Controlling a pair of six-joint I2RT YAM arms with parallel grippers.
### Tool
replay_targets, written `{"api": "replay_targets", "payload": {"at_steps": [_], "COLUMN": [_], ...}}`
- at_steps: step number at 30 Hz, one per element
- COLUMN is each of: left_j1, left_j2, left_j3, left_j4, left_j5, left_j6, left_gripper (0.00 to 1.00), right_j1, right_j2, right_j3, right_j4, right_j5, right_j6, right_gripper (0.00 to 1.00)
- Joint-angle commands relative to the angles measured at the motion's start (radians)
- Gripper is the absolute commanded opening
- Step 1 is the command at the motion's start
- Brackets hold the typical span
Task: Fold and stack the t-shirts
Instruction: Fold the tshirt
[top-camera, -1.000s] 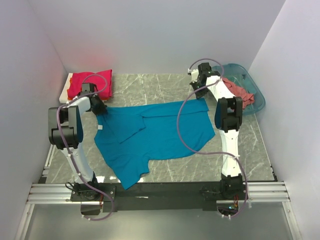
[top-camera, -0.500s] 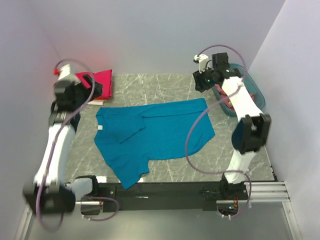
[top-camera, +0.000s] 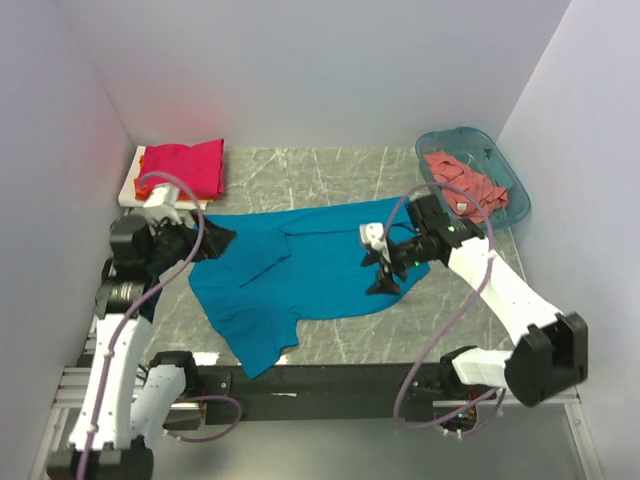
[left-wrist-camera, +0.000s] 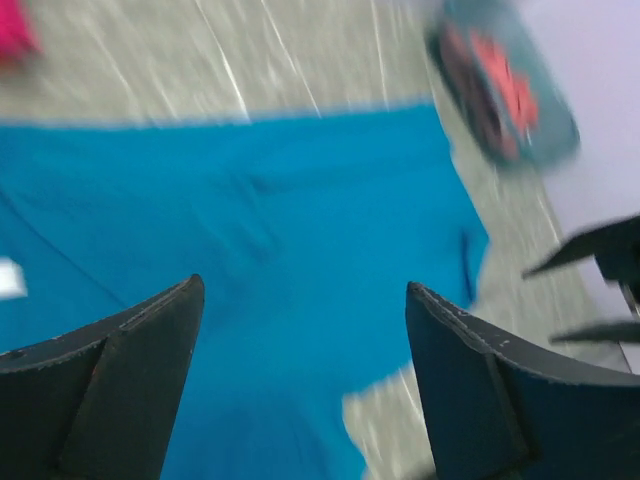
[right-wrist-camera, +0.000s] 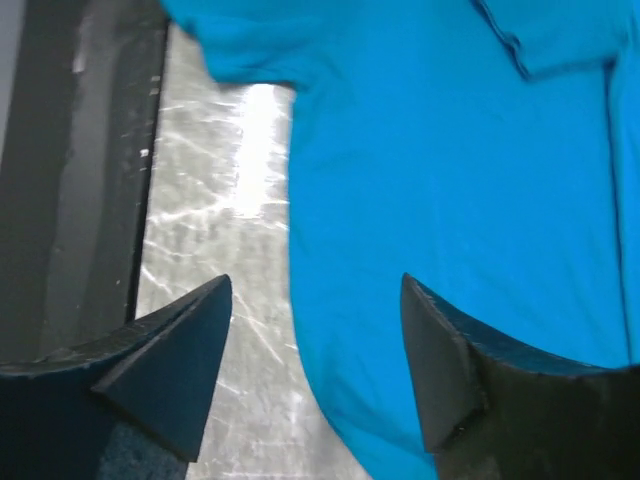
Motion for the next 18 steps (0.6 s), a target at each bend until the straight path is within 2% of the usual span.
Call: {"api": "replay_targets", "payload": {"at_steps": [1, 4, 6, 10, 11, 13, 14, 16, 17, 18], "left_j1": [-0.074, -0.265, -0.349, -0.577, -0.696, -0.836, -0.973, -1.108, -1.239, -1.295], "left_j2": [0.084, 0.134, 0.149, 0.172, 0.184, 0.247, 0.276, 0.389, 0.433, 0.474], "left_j3": [0.159, 0.206, 0.209, 0.200, 0.201, 0.210, 0.216, 0.238, 0.250, 0.273], "left_j4": [-0.274, -0.371, -0.457, -0.575, -0.598, -0.688, -0.723, -0.815, -0.851, -0.883], "left_j5": [0.141, 0.035, -0.037, -0.165, -0.202, -0.335, -0.376, -0.445, -0.489, -0.523], "left_j6": [0.103, 0.074, 0.045, -0.053, -0.107, -0.171, -0.207, -0.306, -0.364, -0.388], "left_gripper": [0.85, 0.83, 0.79, 0.75, 0.74, 0.73, 0.73, 0.72, 0.72, 0.72], "right_j1": [-0.009, -0.011, -0.021, -0.095, -0.124, -0.148, -0.170, -0.188, -0.202, -0.213], "right_j2": [-0.093, -0.075, -0.067, -0.067, -0.067, -0.065, -0.065, -0.064, -0.064, -0.062], "right_j3": [-0.054, -0.056, -0.043, -0.033, -0.030, -0.020, -0.022, -0.022, -0.023, -0.020], "right_j4": [-0.001, -0.058, -0.094, -0.093, -0.102, -0.113, -0.122, -0.133, -0.148, -0.154], "right_j5": [-0.123, -0.124, -0.129, -0.164, -0.170, -0.188, -0.193, -0.210, -0.214, -0.219], "right_j6": [-0.188, -0.220, -0.226, -0.224, -0.234, -0.243, -0.249, -0.263, -0.275, -0.281], "right_gripper": [0.75, 0.75, 0.75, 0.74, 0.74, 0.74, 0.74, 0.74, 0.74, 0.74]}}
